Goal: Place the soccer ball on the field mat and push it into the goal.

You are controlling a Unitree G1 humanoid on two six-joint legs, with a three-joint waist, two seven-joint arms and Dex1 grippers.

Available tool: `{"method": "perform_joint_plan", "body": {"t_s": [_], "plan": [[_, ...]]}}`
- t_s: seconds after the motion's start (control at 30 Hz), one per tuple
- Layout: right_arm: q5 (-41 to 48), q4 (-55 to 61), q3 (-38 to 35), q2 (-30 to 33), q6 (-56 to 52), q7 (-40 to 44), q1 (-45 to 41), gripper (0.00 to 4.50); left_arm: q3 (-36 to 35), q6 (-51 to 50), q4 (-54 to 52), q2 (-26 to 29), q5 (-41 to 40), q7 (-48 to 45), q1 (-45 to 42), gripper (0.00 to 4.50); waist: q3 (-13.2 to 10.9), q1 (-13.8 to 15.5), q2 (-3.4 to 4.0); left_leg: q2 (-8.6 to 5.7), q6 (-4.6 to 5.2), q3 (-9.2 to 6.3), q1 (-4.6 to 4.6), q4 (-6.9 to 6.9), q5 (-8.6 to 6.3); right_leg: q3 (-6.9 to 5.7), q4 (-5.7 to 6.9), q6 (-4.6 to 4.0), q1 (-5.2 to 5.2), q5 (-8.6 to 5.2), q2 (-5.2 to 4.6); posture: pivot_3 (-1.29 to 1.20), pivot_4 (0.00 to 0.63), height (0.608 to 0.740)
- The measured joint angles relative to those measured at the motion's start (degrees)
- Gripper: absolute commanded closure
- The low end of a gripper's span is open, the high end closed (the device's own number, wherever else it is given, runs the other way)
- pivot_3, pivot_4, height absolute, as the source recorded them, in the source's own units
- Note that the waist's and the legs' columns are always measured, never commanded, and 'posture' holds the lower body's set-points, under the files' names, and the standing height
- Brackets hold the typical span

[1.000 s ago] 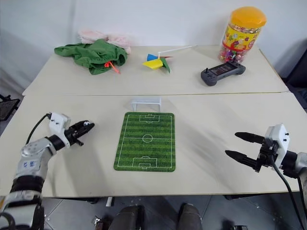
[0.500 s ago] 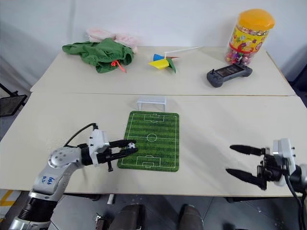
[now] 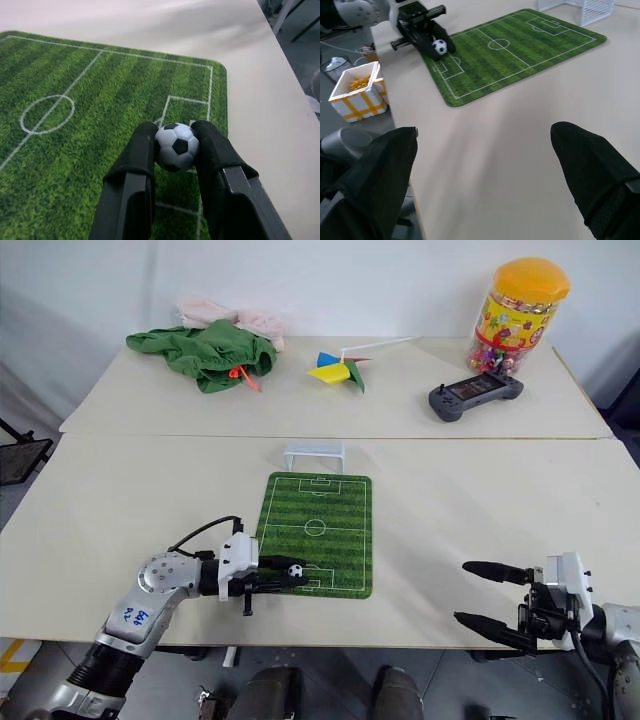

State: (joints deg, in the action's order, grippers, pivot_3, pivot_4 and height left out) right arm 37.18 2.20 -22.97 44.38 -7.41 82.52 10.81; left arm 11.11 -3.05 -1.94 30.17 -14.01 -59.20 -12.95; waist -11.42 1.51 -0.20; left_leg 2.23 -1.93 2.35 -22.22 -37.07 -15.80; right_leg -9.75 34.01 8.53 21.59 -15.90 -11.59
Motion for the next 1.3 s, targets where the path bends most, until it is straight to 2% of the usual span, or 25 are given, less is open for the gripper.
{"method": "perform_joint_plan", "body": {"t_s": [0.53, 0.6, 0.63, 0.87, 0.9, 0.93, 1.13, 1.23, 1.27, 1.3], "plan": [[-0.7, 0.0, 0.0, -0.1, 0.9, -3.0, 0.0, 0.0, 1.3, 0.5, 1.2, -0.5, 1.2, -0.8, -1.7, 3.63, 0.0, 0.0, 0.0, 0.02, 0.01, 0.01, 0.01, -0.03, -0.01, 0.01, 0.02, 0.0, 0.0, 0.0, 0.01, 0.0, 0.15, 0.74], [-0.7, 0.0, 0.0, -0.1, 0.9, -3.4, -0.1, 0.0, 1.3, 0.5, 1.7, -0.6, 1.3, -0.8, -1.9, 2.89, 0.0, 0.0, 0.0, 0.01, 0.01, 0.01, 0.01, -0.02, -0.01, 0.01, 0.02, 0.0, 0.0, 0.0, 0.01, 0.0, 0.15, 0.74], [-0.7, 0.0, 0.0, 0.0, 0.9, -3.4, -0.2, 0.0, 1.3, 0.5, 1.9, -0.6, 1.4, -0.8, -1.9, 2.67, 0.0, 0.0, 0.0, 0.01, 0.01, 0.01, 0.01, -0.02, -0.01, 0.01, 0.02, 0.0, 0.0, 0.0, 0.01, 0.0, 0.15, 0.74], [-1.5, -0.2, 0.0, 0.0, 0.9, -4.0, -0.6, 0.0, 1.3, 0.6, 2.0, -0.9, 1.5, -0.6, -1.9, 0.41, 0.0, 0.0, 0.0, 0.02, 0.01, 0.02, 0.02, -0.03, -0.01, 0.01, 0.02, 0.0, 0.0, 0.0, 0.01, 0.0, 0.15, 0.74], [-1.5, -0.2, 0.0, 0.0, 0.9, -4.1, -0.6, 0.0, 1.3, 0.6, 2.0, -0.9, 1.6, -0.6, -1.9, 0.14, 0.0, 0.0, 0.0, 0.02, 0.01, 0.02, 0.02, -0.03, -0.01, 0.01, 0.03, 0.0, 0.0, 0.0, 0.01, 0.0, 0.15, 0.74], [-1.6, -0.2, 0.0, 0.0, 0.9, -4.1, -0.6, 0.0, 1.3, 0.6, 2.0, -1.0, 1.6, -0.5, -1.9, 0.06, 0.0, 0.0, 0.0, 0.02, 0.01, 0.02, 0.02, -0.03, -0.01, 0.01, 0.03, 0.0, 0.0, 0.0, 0.01, 0.0, 0.15, 0.74], [-1.8, -0.2, 0.0, 0.0, 0.9, -4.5, -1.0, 0.0, 0.7, 0.6, 1.5, -1.2, 0.9, -0.3, -2.1, 0.06, 0.0, 0.0, 0.0, 0.02, 0.01, 0.01, 0.01, -0.03, -0.01, 0.02, 0.03, 0.0, 0.0, 0.0, 0.01, 0.0, 0.15, 0.74], [-1.8, -0.3, 0.0, 0.1, 0.9, -4.5, -1.2, 0.0, -2.0, 1.1, -1.2, -1.1, -1.0, 0.0, -2.1, 0.06, 0.0, 0.0, 0.0, 0.03, 0.01, 0.01, 0.01, -0.04, -0.01, 0.02, 0.03, 0.0, 0.0, 0.0, 0.01, 0.0, 0.15, 0.74], [-1.8, -0.4, -0.1, 0.2, 0.9, -4.5, -1.3, 0.0, -3.6, 1.2, -2.6, -1.0, -2.6, -0.1, -2.1, 0.46, 0.0, 0.0, 0.0, 0.03, 0.01, 0.01, 0.01, -0.04, 0.0, 0.02, 0.03, 0.0, 0.0, 0.0, 0.01, 0.0, 0.15, 0.74], [-1.7, -0.6, -0.2, 0.2, 0.9, -4.2, -1.4, 0.0, -5.4, 1.1, -4.8, -0.4, -4.7, -0.6, -2.1, 0.67, 0.0, -0.1, 0.0, 0.06, 0.01, 0.02, 0.02, -0.04, -0.01, 0.02, 0.05, 0.0, 0.0, 0.0, 0.03, 0.0, 0.15, 0.74]]}}
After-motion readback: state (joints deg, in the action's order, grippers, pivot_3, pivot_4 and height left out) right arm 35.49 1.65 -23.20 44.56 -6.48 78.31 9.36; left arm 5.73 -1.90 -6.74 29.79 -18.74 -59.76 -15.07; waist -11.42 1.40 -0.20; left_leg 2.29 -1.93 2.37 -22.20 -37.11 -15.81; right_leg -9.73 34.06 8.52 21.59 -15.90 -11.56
